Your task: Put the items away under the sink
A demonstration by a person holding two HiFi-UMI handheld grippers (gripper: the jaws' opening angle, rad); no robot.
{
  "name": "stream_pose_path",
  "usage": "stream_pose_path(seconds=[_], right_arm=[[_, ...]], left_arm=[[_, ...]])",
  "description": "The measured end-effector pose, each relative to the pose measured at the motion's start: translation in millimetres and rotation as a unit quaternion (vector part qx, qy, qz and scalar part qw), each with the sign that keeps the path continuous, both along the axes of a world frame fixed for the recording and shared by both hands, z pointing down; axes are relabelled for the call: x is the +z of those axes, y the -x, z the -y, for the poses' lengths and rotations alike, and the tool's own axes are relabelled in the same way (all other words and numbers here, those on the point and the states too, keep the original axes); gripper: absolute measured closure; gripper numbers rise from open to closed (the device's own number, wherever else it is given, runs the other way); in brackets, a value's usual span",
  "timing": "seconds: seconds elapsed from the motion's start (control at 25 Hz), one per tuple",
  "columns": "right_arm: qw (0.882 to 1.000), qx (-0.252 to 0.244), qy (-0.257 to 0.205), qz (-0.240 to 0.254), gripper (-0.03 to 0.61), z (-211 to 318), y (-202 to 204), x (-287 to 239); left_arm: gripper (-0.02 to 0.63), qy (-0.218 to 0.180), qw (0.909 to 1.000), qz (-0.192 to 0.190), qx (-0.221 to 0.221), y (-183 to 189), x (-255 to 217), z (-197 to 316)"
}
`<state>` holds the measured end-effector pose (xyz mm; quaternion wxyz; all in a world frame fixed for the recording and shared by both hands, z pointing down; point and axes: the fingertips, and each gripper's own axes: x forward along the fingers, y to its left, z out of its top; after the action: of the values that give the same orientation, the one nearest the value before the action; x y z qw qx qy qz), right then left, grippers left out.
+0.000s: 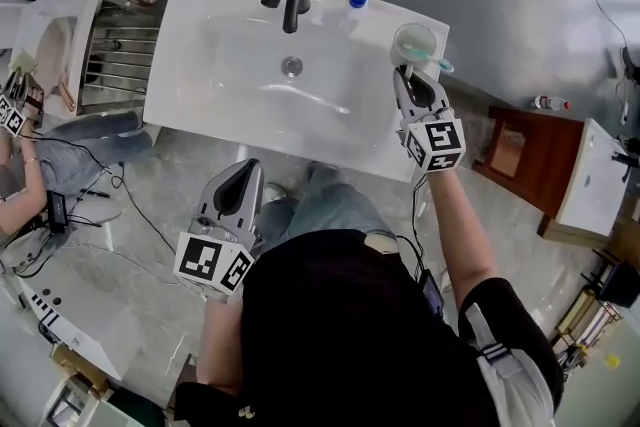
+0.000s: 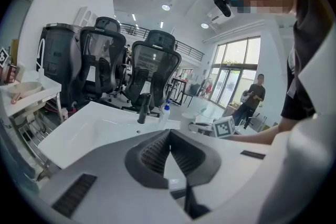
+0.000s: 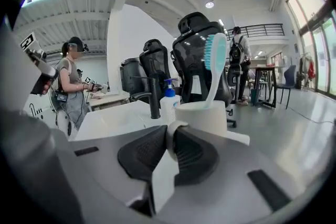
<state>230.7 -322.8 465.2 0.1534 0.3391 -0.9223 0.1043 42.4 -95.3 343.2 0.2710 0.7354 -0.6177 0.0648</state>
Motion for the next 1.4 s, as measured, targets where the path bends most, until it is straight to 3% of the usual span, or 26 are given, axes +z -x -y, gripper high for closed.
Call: stream_pose_path(seconds=[0.44, 0.92, 1.4], right_arm=[[0.999, 0.023, -0.021, 0.006, 0.528, -67.3, 14.3, -36.6], [0.999, 0.033, -0.03, 0.004, 0.528, -175.3, 46.5, -49.3], [0.999, 0.001, -0.034, 0.009, 0.529, -272.9, 86.7, -39.6]], left_arm=[[0.591, -0.017, 0.9994, -0.017, 0.026, 26.8, -1.5, -55.7], [0.592, -0.024, 0.9979, -0.045, 0.039, 65.6, 7.2, -148.2], [0.591, -0.018, 0.9961, -0.06, 0.062, 85.1, 40.6, -204.3]])
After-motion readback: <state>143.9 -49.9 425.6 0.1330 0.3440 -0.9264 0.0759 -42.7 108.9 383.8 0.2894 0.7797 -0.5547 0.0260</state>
